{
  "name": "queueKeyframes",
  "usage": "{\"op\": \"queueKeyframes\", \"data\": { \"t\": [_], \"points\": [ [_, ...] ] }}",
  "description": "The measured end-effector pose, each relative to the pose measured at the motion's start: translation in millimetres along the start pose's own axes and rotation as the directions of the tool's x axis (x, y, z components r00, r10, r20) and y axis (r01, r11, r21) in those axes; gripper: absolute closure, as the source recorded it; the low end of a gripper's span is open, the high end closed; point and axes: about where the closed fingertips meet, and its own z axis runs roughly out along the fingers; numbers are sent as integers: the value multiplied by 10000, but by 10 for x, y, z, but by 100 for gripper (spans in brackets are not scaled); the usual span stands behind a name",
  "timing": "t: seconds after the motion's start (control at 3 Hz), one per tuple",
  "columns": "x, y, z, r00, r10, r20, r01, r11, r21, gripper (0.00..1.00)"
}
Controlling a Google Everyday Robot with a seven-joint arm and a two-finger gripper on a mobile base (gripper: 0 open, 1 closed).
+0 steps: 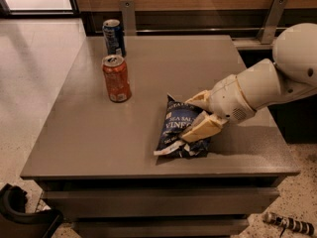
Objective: Pick blue chip bag
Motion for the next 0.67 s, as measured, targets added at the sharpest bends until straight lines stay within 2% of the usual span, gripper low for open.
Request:
{"op": "queueKeyframes", "data": {
  "t": [0.33, 0.67],
  "points": [
    [-138, -133, -154, 9987, 220, -469, -209, 9995, 229, 100],
    [-555, -330, -576, 9957, -75, -918, 179, 9934, 1129, 100]
  ]
}}
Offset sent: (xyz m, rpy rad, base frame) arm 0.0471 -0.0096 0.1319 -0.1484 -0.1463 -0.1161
